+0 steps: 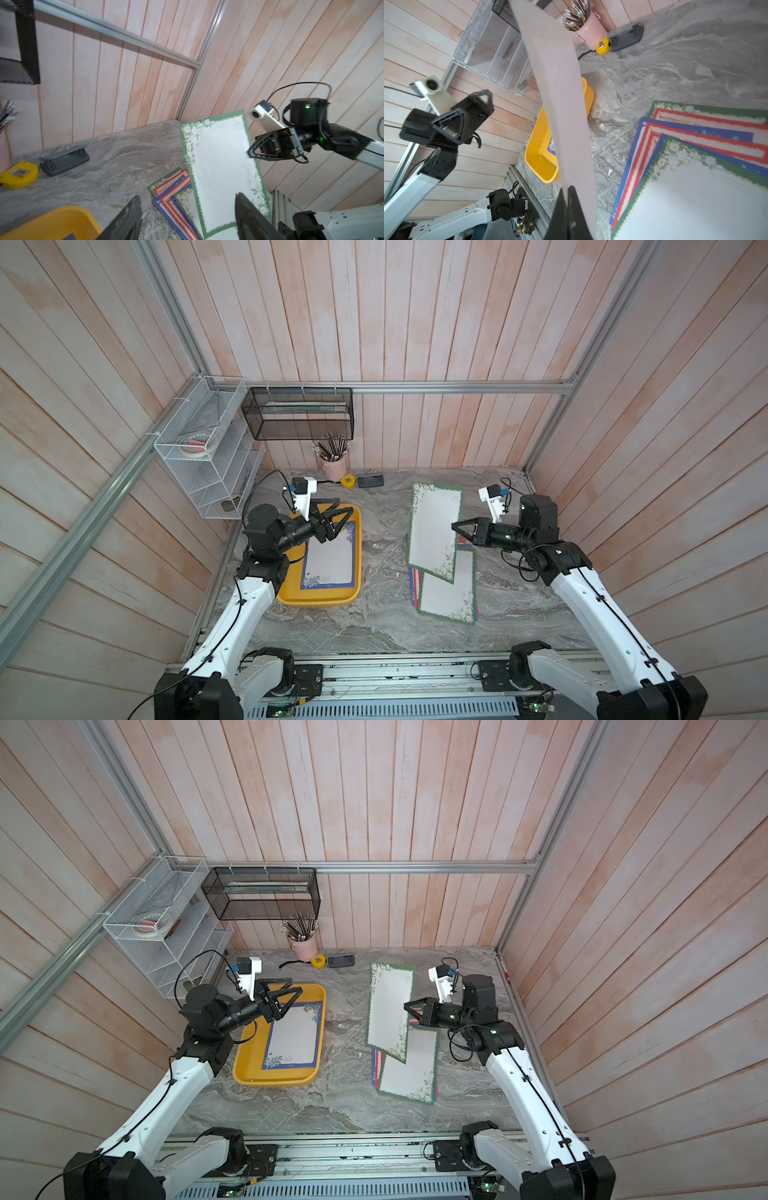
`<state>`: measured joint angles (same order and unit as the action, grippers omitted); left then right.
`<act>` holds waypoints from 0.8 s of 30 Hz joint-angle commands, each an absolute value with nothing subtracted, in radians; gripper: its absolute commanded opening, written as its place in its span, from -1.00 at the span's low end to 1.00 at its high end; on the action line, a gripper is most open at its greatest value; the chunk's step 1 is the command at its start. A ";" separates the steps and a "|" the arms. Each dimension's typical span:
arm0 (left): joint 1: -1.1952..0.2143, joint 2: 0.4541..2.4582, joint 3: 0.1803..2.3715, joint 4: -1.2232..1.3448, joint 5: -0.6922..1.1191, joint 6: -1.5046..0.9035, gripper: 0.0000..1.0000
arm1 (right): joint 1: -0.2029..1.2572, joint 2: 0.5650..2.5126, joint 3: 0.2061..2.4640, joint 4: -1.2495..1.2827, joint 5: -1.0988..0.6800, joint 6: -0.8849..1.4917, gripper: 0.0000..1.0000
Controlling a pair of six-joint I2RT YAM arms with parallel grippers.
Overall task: Take out the stationery paper from the storage box
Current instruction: Place the stationery paper at the center of the board.
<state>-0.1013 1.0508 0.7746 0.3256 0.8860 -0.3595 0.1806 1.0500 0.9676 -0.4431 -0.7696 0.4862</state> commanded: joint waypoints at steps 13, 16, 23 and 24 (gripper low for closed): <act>-0.103 1.016 0.808 0.259 0.846 -0.271 0.44 | -0.040 1.194 0.727 -0.644 -0.810 0.347 -1.00; -0.104 1.006 0.784 0.256 0.823 -0.249 0.44 | -0.041 1.226 0.719 -0.649 -0.753 0.336 -1.00; -0.104 1.003 0.758 0.236 0.755 -0.222 0.44 | -0.040 1.257 0.734 -0.667 -0.606 0.342 -0.99; -0.104 1.006 0.759 0.227 0.740 -0.214 0.44 | -0.041 1.262 0.738 -0.667 -0.595 0.342 -0.96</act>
<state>-0.1013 1.0157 0.7769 0.2539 0.7921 -0.2497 -0.0345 1.2484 0.7242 -0.6392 -0.6720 0.3611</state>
